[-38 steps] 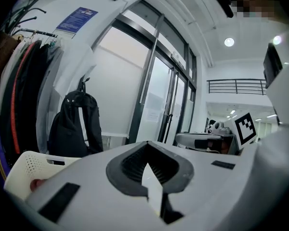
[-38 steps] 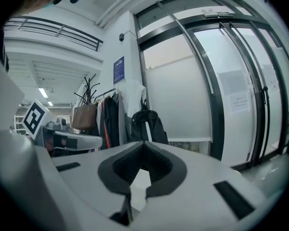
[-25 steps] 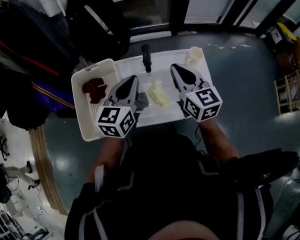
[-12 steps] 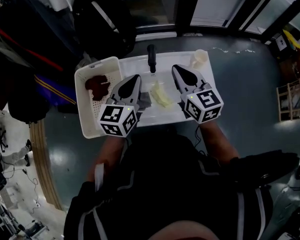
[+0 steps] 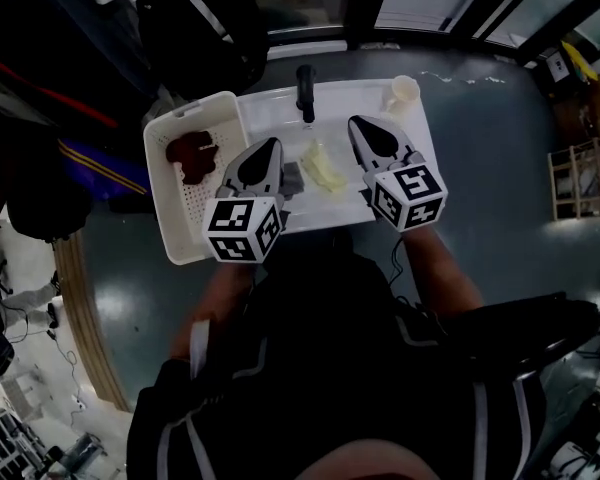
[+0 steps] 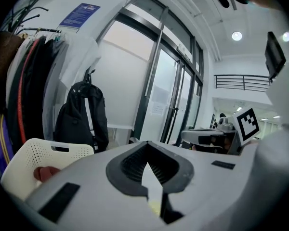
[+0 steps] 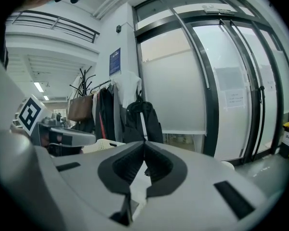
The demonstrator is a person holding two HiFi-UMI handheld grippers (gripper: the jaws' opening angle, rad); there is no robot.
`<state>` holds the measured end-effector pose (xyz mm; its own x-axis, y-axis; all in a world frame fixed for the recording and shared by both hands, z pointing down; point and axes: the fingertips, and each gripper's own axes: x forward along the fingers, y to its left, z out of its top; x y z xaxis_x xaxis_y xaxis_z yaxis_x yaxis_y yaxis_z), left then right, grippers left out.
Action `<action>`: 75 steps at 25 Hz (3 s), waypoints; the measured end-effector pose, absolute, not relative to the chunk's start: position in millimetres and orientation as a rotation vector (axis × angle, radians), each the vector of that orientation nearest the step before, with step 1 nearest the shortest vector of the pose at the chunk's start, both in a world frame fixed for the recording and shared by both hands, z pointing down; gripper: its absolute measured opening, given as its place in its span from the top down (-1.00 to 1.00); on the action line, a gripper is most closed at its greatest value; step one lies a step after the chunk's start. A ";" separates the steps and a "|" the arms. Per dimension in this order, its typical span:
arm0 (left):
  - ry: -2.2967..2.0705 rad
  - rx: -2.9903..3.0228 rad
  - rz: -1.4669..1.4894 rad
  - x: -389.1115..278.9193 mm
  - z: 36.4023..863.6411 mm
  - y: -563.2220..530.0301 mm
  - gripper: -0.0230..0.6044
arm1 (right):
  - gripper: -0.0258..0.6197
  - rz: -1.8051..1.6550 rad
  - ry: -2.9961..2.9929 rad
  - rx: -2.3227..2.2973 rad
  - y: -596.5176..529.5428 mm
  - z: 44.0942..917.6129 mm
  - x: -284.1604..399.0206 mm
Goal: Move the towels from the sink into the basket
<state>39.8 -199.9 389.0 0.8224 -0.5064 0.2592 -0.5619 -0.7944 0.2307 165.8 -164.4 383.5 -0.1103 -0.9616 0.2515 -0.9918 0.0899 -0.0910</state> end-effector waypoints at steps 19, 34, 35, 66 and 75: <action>-0.788 2.535 0.479 73.0 468.5 -178.0 0.92 | 0.53 0.555 -2.167 1.536 -184.9 542.5 170.5; -0.943 2.189 0.663 89.1 593.1 -153.3 0.92 | -0.04 0.500 -2.263 0.736 -169.8 678.3 129.0; -0.954 2.173 0.672 88.9 599.5 -152.3 0.92 | -0.04 0.516 -2.269 0.711 -169.5 684.9 128.2; -0.990 2.147 0.746 83.7 606.9 -145.0 0.92 | 0.46 0.376 -2.156 0.482 -171.1 782.5 127.6; -0.912 2.238 0.722 95.0 577.5 -143.7 0.92 | 0.67 0.456 -2.145 0.581 -162.1 760.8 136.7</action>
<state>95.0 -143.7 577.5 0.6142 -0.4158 0.6707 -0.7481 -0.5773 0.3271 136.7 -162.1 760.8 -0.5349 -0.2437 0.8090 -0.5520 0.8257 -0.1162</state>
